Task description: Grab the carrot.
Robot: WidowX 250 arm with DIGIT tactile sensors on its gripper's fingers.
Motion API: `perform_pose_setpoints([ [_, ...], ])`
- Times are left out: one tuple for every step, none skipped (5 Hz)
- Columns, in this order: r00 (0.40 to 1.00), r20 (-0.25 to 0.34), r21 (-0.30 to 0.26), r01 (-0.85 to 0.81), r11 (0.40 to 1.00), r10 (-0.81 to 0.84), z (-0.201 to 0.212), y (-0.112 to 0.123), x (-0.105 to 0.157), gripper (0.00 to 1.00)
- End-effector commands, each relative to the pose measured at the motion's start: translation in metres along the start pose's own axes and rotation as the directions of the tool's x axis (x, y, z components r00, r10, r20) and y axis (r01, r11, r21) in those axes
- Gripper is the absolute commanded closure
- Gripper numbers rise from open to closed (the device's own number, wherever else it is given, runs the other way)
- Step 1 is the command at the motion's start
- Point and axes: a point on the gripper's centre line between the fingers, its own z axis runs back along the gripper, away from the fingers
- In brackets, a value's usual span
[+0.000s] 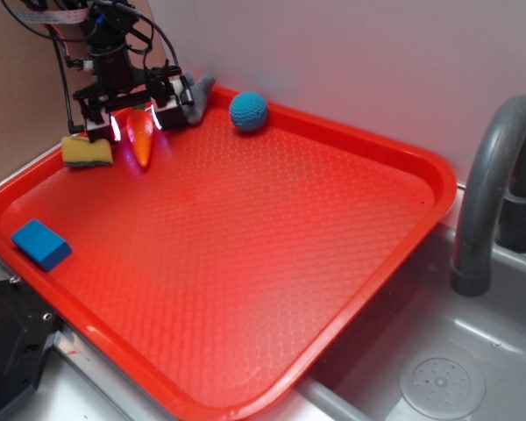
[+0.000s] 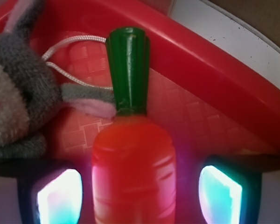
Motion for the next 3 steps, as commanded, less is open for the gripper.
perform_pose_setpoints([
  [0.998,0.043,0.016,0.046,0.999,-0.046,0.007,0.001,0.002,1.0],
  [0.999,0.051,-0.001,0.017,1.0,-0.017,0.044,-0.004,-0.014,1.0],
  [0.996,0.033,-0.033,-0.079,0.996,0.08,0.1,-0.018,-0.048,1.0],
])
